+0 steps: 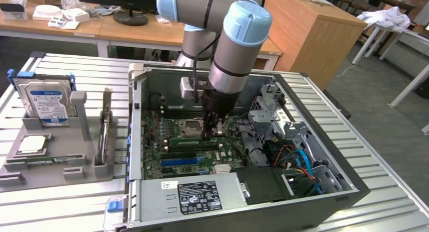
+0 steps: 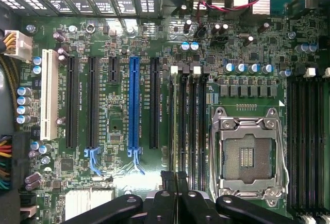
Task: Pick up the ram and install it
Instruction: 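Insert the ram into the slot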
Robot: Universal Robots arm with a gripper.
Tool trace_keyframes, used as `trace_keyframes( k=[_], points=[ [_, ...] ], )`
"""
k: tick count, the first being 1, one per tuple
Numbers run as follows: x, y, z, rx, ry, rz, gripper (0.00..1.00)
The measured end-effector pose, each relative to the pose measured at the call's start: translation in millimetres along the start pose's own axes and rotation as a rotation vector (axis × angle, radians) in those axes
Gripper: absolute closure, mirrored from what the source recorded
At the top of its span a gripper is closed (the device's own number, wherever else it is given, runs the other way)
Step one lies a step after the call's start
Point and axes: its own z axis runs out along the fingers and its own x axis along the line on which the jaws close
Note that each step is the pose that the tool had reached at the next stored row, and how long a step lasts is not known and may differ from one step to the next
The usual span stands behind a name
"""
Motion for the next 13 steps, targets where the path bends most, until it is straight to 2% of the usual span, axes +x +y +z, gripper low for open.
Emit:
trace_keyframes(
  k=[13],
  points=[
    [0.0, 0.0, 0.5, 0.0007, -0.0007, 0.020, 0.89]
  ],
)
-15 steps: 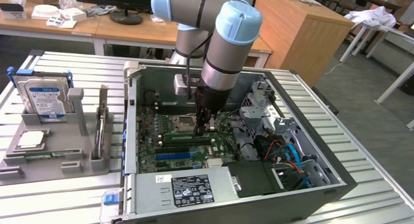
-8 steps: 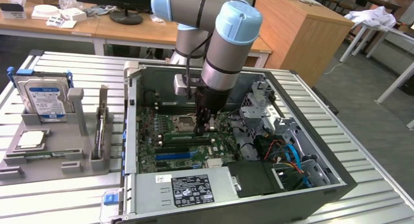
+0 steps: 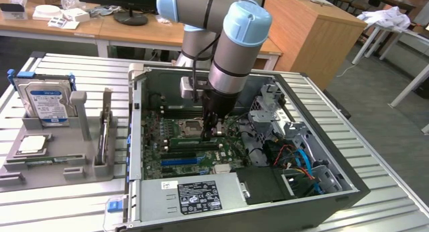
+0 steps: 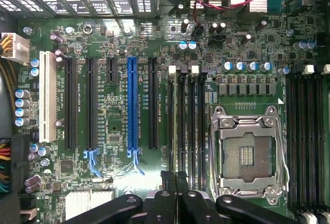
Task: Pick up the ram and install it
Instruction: 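Insert the ram into the slot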
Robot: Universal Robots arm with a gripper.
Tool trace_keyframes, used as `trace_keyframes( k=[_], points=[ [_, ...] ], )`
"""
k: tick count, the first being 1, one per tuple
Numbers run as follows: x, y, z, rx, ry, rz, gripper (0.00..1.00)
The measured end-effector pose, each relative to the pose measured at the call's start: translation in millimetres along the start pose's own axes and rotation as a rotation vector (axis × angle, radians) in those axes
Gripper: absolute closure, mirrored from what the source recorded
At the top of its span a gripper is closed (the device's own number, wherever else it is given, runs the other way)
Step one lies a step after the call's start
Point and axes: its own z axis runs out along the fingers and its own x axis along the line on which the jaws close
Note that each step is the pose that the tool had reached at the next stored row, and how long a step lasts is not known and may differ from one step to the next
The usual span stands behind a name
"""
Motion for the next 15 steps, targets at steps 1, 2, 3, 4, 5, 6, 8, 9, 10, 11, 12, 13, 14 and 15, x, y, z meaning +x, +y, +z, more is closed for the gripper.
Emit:
trace_keyframes(
  k=[1, 2, 3, 4, 5, 6, 8, 9, 10, 11, 12, 13, 14, 15],
  points=[
    [0.0, 0.0, 0.0, 0.0000, -0.0001, 0.001, 0.89],
    [0.0, 0.0, 0.0, 0.0000, -0.0001, 0.001, 0.89],
    [0.0, 0.0, 0.0, 0.0000, -0.0001, 0.001, 0.89],
    [0.0, 0.0, 0.0, 0.0000, -0.0001, 0.001, 0.89],
    [0.0, 0.0, 0.0, 0.0000, -0.0001, 0.001, 0.89],
    [0.0, 0.0, 0.0, 0.0000, -0.0001, 0.001, 0.89],
    [0.0, 0.0, 0.0, 0.0000, 0.0001, -0.001, 0.89],
    [0.0, 0.0, 0.0, -0.0001, 0.0001, -0.002, 0.89],
    [0.0, 0.0, 0.0, -0.0001, 0.0001, -0.002, 0.89],
    [0.0, 0.0, 0.0, -0.0001, 0.0001, -0.002, 0.89],
    [0.0, 0.0, 0.0, -0.0001, 0.0001, -0.002, 0.89],
    [0.0, 0.0, 0.0, -0.0001, 0.0001, -0.002, 0.89],
    [0.0, 0.0, 0.0, -0.0002, 0.0002, -0.003, 0.89],
    [0.0, 0.0, 0.0, -0.0002, 0.0002, -0.004, 0.89]
  ],
)
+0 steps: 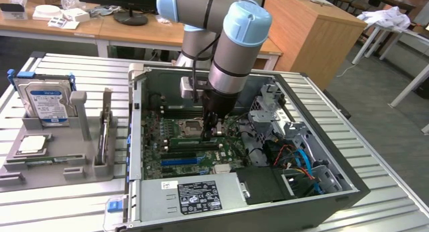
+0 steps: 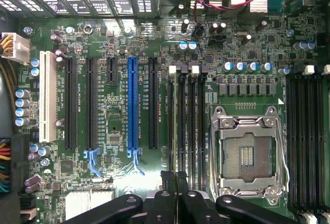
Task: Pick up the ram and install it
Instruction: 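Insert the ram into the slot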
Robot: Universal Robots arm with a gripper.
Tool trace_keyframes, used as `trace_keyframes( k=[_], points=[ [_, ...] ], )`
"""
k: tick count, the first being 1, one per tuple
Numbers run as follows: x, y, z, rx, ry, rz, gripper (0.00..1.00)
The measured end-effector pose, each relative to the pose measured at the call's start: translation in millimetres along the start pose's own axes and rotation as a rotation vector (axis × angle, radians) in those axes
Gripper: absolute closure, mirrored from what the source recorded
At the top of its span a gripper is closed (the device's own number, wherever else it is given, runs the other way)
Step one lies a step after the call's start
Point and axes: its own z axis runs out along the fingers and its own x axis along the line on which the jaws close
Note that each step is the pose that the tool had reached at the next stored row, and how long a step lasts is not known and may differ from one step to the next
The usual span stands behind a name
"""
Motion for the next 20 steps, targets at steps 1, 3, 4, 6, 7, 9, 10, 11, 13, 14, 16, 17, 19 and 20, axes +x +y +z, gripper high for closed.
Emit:
trace_keyframes(
  k=[1, 3, 4, 6, 7, 9, 10, 11, 13, 14, 16, 17, 19, 20],
  points=[
    [0.0, 0.0, 0.0, 0.0000, 0.0000, -0.001, 0.89],
    [0.0, 0.1, 0.0, 0.0000, 0.0000, -0.002, 0.89],
    [0.0, 0.4, 0.1, 0.0000, -0.0001, -0.002, 0.89],
    [0.0, 0.6, 0.1, 0.0000, -0.0001, -0.002, 0.89],
    [0.0, 0.8, 0.1, 0.0000, -0.0001, -0.002, 0.89],
    [0.0, 0.9, 0.1, 0.0000, -0.0001, -0.002, 0.89],
    [0.0, 0.9, 0.0, -0.0001, 0.0000, -0.002, 0.89],
    [0.0, 0.9, 0.3, -0.0001, 0.0000, -0.002, 0.89],
    [0.0, 1.0, 1.3, 0.0011, -0.0002, -0.002, 0.89],
    [0.1, 1.1, 1.8, 0.0015, -0.0001, -0.002, 0.89],
    [0.1, 1.2, 2.6, 0.0020, 0.0000, -0.002, 0.89],
    [0.2, 1.2, 2.6, 0.0020, 0.0001, -0.002, 0.89],
    [0.1, 1.2, 2.6, 0.0020, 0.0001, -0.002, 0.89],
    [0.1, 1.2, 2.7, 0.0021, 0.0000, -0.002, 0.89]
  ],
)
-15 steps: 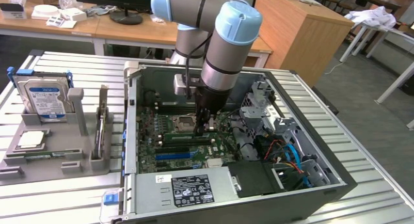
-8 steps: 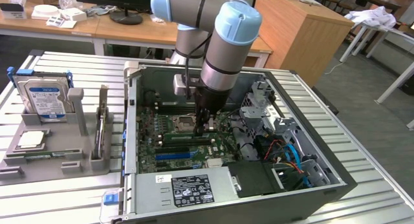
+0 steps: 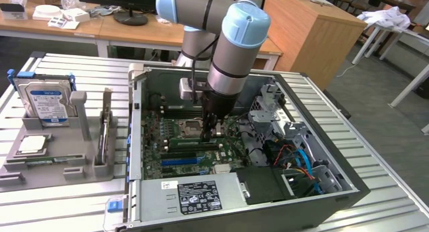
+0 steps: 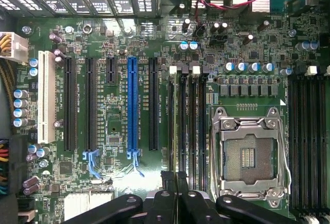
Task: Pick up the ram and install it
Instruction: 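Insert the ram into the slot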
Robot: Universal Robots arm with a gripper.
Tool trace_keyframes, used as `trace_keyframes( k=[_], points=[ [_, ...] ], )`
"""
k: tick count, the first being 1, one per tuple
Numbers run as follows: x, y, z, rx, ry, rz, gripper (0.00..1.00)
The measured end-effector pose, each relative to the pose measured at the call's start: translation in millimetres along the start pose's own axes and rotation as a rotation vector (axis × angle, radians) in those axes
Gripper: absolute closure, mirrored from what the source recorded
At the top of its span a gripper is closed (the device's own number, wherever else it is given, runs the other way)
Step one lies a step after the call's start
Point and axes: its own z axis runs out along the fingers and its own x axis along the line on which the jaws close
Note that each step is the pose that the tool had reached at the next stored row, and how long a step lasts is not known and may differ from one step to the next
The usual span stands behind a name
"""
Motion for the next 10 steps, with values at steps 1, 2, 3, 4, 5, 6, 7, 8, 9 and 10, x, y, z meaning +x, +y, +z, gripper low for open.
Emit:
trace_keyframes(
  k=[1, 2, 3, 4, 5, 6, 7, 8, 9, 10],
  points=[
    [0.0, 0.0, 0.3, 0.0005, -0.0002, 0.000, 0.89],
    [0.0, 0.0, 0.8, 0.0009, -0.0004, 0.000, 0.89],
    [0.0, 0.0, 1.1, 0.0011, -0.0003, 0.000, 0.89],
    [0.0, 0.0, 1.2, 0.0012, -0.0001, 0.000, 0.89],
    [0.1, 0.0, 1.2, 0.0012, 0.0000, 0.000, 0.89],
    [0.1, 0.0, 1.2, 0.0013, 0.0000, 0.000, 0.89],
    [0.1, 0.0, 1.2, 0.0012, 0.0001, 0.000, 0.89],
    [0.0, 0.0, 1.3, 0.0013, -0.0001, 0.000, 0.89],
    [0.1, 0.1, 1.5, 0.0014, -0.0001, 0.000, 0.89],
    [0.1, 0.3, 1.5, 0.0015, -0.0002, 0.000, 0.89]
  ],
)
